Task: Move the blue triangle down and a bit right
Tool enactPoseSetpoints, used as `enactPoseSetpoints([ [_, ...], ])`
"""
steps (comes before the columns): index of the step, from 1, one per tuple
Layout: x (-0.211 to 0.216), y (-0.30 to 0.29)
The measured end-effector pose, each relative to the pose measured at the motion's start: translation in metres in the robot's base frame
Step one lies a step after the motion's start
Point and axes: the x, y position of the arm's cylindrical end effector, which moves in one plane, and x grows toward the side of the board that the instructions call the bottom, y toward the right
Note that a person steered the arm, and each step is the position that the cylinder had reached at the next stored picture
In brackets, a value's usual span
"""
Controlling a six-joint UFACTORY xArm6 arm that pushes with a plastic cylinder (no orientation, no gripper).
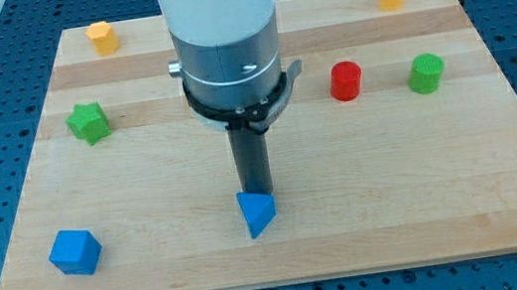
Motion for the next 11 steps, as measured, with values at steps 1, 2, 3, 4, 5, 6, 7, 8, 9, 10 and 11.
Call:
enactPoseSetpoints([
  [1, 0.006, 0.000],
  [2, 0.006, 0.000],
  [3, 0.006, 0.000],
  [4, -0.003, 0.000],
  [5, -0.005, -0.026],
  [6, -0.005, -0.066],
  [7, 0.007, -0.087],
  [8, 0.031, -0.086],
  [9, 0.036, -0.085],
  [10, 0.036, -0.071],
  [11, 0.036, -0.048],
])
